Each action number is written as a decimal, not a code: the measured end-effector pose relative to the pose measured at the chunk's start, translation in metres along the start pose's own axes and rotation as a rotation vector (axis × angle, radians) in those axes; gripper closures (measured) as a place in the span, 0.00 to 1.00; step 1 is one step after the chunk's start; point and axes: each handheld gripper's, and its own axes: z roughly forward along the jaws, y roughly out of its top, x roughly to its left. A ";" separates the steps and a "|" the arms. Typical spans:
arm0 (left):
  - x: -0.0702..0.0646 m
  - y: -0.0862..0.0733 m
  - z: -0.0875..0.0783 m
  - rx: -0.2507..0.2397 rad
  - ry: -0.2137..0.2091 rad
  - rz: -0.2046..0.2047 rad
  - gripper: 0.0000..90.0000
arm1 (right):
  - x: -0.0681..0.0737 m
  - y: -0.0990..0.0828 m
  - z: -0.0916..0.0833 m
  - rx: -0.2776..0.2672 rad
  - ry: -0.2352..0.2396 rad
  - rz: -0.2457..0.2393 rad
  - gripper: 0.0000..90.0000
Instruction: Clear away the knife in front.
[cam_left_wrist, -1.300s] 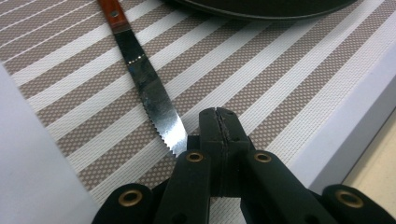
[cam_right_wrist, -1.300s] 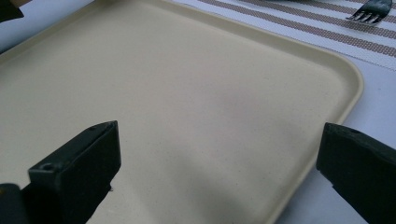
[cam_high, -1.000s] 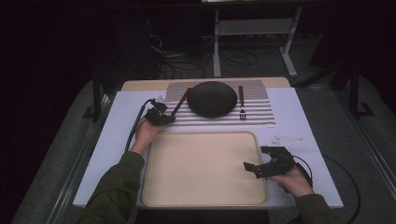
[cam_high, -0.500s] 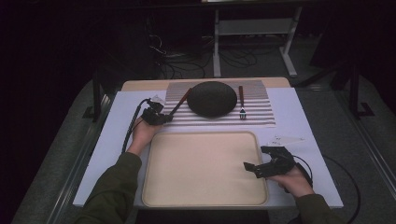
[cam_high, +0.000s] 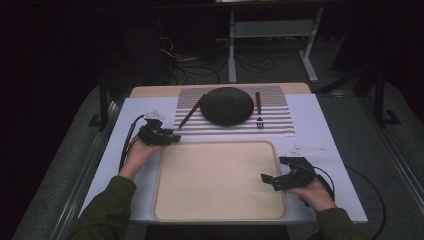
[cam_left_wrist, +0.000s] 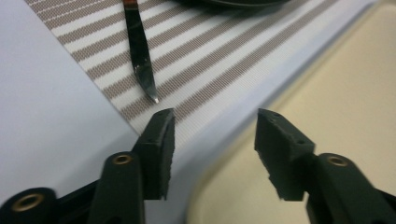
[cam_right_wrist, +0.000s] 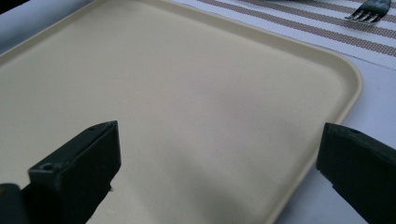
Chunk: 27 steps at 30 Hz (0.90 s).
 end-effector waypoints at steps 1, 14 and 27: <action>-0.002 -0.002 -0.004 -0.007 -0.010 0.002 0.47 | 0.000 0.000 0.000 -0.001 0.000 0.000 0.00; -0.034 -0.035 -0.042 -0.058 -0.036 0.042 0.18 | 0.000 0.000 0.000 0.001 -0.001 -0.002 0.00; -0.054 -0.067 -0.054 -0.044 -0.052 0.069 0.00 | 0.001 -0.001 0.001 0.001 -0.002 -0.018 0.00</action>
